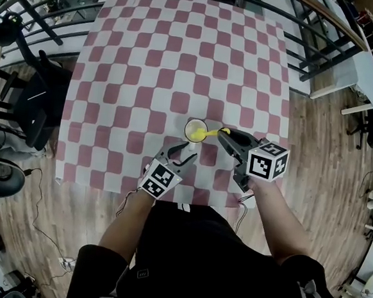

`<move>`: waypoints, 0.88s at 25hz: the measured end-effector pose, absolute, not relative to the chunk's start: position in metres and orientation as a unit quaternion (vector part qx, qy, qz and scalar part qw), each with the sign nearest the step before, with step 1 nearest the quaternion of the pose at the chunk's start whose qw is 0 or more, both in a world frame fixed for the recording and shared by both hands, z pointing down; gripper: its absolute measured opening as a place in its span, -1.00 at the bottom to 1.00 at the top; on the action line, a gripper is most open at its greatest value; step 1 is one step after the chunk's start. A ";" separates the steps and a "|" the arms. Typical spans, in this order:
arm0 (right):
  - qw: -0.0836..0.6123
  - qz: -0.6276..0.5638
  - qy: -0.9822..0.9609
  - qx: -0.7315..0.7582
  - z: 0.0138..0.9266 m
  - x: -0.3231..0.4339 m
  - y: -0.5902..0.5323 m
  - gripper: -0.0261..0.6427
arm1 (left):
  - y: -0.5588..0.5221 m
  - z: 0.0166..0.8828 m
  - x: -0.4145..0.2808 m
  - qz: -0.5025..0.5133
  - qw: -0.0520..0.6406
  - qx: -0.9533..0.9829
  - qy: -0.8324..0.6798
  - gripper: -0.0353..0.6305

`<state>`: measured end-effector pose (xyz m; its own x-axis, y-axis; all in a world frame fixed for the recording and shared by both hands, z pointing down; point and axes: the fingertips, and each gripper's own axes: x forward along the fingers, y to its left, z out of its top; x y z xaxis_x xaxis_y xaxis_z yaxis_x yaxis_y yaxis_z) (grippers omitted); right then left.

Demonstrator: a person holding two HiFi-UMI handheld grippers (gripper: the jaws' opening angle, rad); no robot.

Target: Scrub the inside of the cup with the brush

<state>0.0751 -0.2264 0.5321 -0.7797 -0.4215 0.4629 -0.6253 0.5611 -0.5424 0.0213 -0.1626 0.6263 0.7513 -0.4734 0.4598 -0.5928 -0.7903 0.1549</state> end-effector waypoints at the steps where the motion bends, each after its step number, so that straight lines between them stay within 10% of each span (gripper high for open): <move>1: 0.136 0.358 -0.873 0.300 0.526 0.076 -0.226 -0.79 | -0.163 0.619 0.018 0.201 0.143 0.924 -0.292 -0.41; 22: -0.081 0.294 -0.901 0.308 0.357 0.138 -0.182 -0.79 | -0.145 0.425 -0.021 0.100 0.111 0.924 -0.352 -0.42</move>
<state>0.1379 -0.1816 0.3573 -0.7965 -0.6037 0.0347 -0.5078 0.6366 -0.5804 -0.0207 -0.1446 0.4249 0.7320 -0.6281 0.2638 -0.6728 -0.7275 0.1348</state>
